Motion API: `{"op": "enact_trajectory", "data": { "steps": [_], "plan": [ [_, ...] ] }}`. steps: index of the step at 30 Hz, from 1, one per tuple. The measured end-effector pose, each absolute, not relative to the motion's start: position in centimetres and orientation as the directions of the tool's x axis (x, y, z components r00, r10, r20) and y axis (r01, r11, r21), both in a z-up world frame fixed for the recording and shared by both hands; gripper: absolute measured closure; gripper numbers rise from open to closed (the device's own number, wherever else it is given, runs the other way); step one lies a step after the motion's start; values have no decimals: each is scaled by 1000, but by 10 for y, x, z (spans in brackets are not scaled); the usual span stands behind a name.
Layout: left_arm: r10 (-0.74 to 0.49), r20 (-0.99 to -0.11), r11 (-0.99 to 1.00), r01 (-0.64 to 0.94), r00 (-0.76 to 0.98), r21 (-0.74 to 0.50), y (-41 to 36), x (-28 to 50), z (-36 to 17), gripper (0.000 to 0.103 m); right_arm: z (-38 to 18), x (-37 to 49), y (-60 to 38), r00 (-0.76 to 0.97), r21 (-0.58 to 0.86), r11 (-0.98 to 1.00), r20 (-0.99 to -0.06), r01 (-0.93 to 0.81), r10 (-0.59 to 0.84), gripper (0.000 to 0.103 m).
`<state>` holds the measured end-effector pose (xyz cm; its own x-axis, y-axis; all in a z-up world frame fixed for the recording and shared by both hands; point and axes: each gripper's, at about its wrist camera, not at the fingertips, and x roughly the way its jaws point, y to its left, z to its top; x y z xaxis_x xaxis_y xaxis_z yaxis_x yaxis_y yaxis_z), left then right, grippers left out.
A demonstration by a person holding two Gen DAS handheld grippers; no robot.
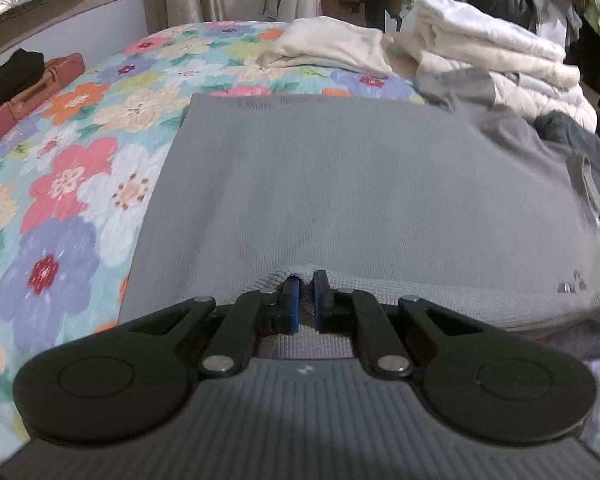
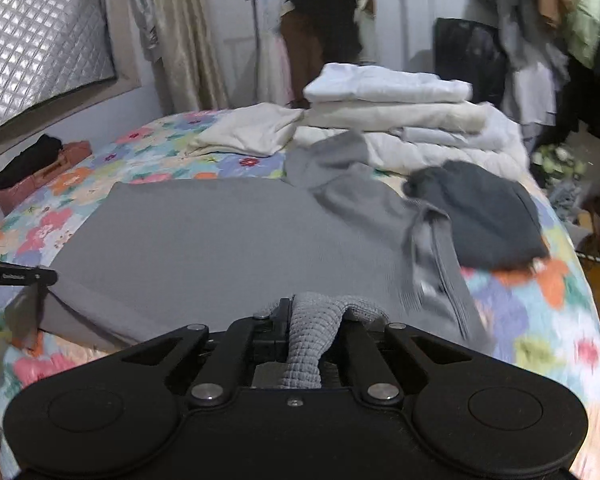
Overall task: Fold clothes
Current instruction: 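Lift the held hem with both tools, fold it toward the collar, open both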
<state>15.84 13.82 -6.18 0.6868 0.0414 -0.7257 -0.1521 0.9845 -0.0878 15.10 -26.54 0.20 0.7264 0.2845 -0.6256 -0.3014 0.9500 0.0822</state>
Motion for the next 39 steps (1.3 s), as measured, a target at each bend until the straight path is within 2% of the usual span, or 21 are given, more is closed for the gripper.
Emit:
{"op": "enact_trajectory", "data": {
  "steps": [2,4,6,10,17,20,27,31,35,39],
  "plan": [
    [31,-712,983,-151,702,-106,146,169,-60,97,14,176,-260,697,82,938,-648,-336,307,97],
    [32,-698,983,-151,715,-109,150,175,-60,97,20,198,-260,650,172,923,-666,-344,366,97],
    [27,-698,980,-157,716,-122,154,179,-64,97,17,212,-253,617,189,918,-691,-349,377,97],
    [26,-705,976,-170,708,-134,163,197,-70,97,16,243,-241,616,128,935,-721,-332,318,97],
    [44,-659,992,-112,751,-62,164,253,-58,97,25,319,-249,680,96,963,-690,-253,248,98],
    [-12,-626,987,-91,780,-132,172,277,-52,97,28,350,-252,677,118,967,-695,-224,241,98],
    [-12,-597,986,-90,802,-141,181,334,-43,97,31,406,-247,697,81,972,-684,-221,215,98],
    [-10,-620,986,-95,784,-136,186,367,-42,97,26,442,-242,699,77,973,-684,-220,212,98],
    [6,-644,995,-72,765,-76,186,406,-44,97,18,474,-239,698,67,978,-692,-195,187,98],
    [116,-656,991,-129,746,28,187,435,-60,86,7,499,-234,716,68,985,-678,-161,164,97]
  ]
}}
